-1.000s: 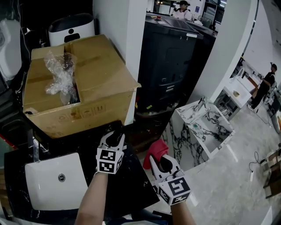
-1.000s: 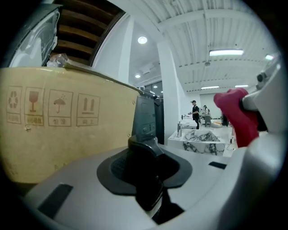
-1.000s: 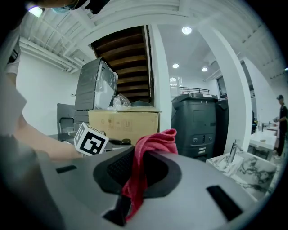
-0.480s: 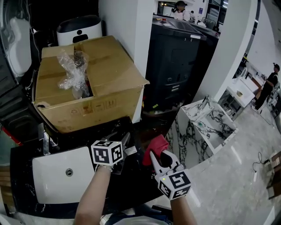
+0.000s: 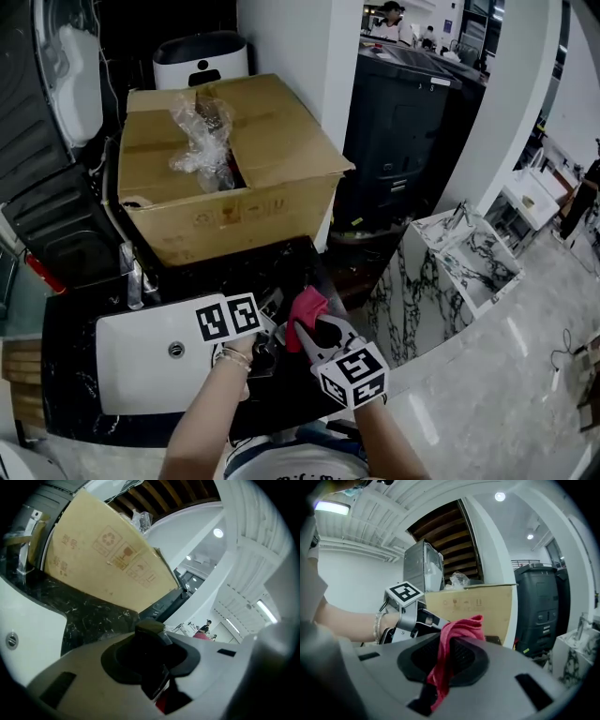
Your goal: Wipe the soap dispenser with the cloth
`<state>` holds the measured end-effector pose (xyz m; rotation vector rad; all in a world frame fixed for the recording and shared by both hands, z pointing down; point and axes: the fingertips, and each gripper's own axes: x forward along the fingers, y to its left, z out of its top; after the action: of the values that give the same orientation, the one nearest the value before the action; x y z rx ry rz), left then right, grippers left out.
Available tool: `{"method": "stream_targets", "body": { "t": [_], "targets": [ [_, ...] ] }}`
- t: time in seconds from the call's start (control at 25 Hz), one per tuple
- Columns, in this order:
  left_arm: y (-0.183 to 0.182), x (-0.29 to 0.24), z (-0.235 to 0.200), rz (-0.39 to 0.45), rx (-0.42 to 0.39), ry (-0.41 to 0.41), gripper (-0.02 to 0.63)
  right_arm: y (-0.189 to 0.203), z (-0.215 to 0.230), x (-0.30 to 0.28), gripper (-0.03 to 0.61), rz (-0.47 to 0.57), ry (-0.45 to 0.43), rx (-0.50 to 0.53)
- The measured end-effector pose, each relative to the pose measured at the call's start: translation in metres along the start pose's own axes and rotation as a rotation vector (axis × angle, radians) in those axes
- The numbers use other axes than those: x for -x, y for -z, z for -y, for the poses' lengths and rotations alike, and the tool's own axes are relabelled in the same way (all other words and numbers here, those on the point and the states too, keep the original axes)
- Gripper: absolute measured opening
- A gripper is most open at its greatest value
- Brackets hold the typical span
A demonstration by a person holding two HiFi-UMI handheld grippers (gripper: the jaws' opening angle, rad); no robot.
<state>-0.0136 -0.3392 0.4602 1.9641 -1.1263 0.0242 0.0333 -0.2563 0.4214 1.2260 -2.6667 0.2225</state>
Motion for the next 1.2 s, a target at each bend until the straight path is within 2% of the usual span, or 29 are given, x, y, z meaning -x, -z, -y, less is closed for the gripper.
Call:
{"method": "stream_targets", "body": {
  "t": [0.16, 0.4, 0.56, 0.68, 0.8, 0.92, 1.08, 1.2],
  "targets": [
    [0.007, 0.01, -0.006, -0.002, 0.028, 0.011, 0.111, 0.018, -0.014, -0.018, 0.052, -0.059, -0.002, 0.019],
    [-0.003, 0.015, -0.008, 0.026, 0.081, 0.042, 0.112, 0.039, -0.001, -0.008, 0.052, -0.095, 0.061, -0.053],
    [-0.007, 0.013, -0.006, 0.033, 0.075, 0.047, 0.112, 0.066, 0.004, 0.0, 0.052, -0.177, 0.109, -0.063],
    [-0.008, 0.011, -0.005, 0.03, 0.066, 0.049, 0.112, 0.067, 0.005, 0.006, 0.052, -0.18, 0.129, -0.067],
    [-0.008, 0.011, -0.004, 0.029, 0.085, 0.064, 0.112, 0.038, -0.005, 0.012, 0.052, -0.072, 0.091, -0.058],
    [-0.01, 0.014, 0.0, 0.026, 0.077, 0.072, 0.112, 0.007, -0.02, 0.008, 0.052, 0.036, 0.001, -0.054],
    [-0.012, 0.022, 0.003, 0.024, 0.072, 0.067, 0.112, 0.001, -0.046, -0.012, 0.052, 0.013, -0.092, 0.013],
    [-0.017, 0.029, 0.005, 0.04, 0.079, 0.067, 0.112, 0.01, -0.055, -0.023, 0.052, -0.017, -0.079, 0.015]
  ]
}}
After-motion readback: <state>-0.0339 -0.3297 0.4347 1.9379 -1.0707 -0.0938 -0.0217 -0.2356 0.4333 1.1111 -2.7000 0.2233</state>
